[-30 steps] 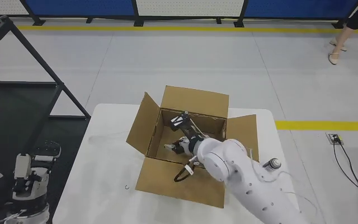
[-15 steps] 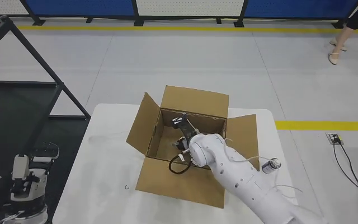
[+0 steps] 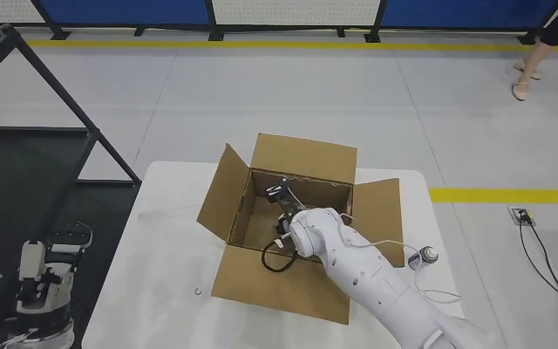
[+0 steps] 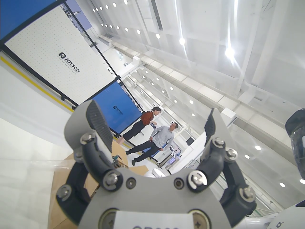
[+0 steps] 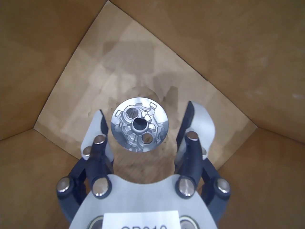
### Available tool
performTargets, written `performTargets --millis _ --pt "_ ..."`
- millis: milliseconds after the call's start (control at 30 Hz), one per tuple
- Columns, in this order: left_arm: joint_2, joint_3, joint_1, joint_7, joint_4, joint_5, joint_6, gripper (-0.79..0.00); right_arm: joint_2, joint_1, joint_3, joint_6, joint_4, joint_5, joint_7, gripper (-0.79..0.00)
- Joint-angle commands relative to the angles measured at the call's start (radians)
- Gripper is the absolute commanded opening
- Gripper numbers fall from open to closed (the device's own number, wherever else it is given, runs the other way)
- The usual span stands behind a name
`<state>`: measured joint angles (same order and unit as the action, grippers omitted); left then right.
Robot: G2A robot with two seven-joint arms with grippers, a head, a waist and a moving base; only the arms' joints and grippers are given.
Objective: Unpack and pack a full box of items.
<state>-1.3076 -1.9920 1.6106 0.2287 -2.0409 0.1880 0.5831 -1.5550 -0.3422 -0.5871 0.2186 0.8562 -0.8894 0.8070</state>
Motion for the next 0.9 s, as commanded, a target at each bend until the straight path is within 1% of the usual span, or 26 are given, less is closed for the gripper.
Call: performTargets --millis 0,200,300,367,500,700,800,867 --pt "0.0 0.0 0.0 0.0 0.0 0.0 0.0 0.0 -0.001 -0.001 -0.009 -0.007 0.0 0.0 -0.004 -0.785" --pt "0.0 0.0 0.0 0.0 0.0 0.0 0.0 0.0 0.01 -0.019 -0.054 -0.024 0.056 -0.014 -0.005 -0.785" --pt "0.0 0.0 0.0 0.0 0.0 0.0 0.0 0.0 0.026 -0.042 -0.09 -0.032 0.126 -0.036 0.0 -0.785" --pt "0.0 0.0 0.0 0.0 0.0 0.0 0.0 0.0 0.042 -0.066 -0.121 -0.035 0.196 -0.06 0.011 -0.785" --pt "0.0 0.0 0.0 0.0 0.0 0.0 0.0 0.0 0.087 -0.149 -0.212 -0.042 0.402 -0.124 0.06 -0.785" --pt "0.0 0.0 0.0 0.0 0.0 0.0 0.0 0.0 0.16 -0.346 -0.413 -0.072 0.813 -0.248 0.155 -0.785" --pt "0.0 0.0 0.0 0.0 0.0 0.0 0.0 0.0 0.186 -0.458 -0.517 -0.066 1.008 -0.315 0.162 -0.785" --pt "0.0 0.0 0.0 0.0 0.0 0.0 0.0 0.0 0.198 -0.526 -0.585 -0.056 1.11 -0.349 0.154 -0.785"
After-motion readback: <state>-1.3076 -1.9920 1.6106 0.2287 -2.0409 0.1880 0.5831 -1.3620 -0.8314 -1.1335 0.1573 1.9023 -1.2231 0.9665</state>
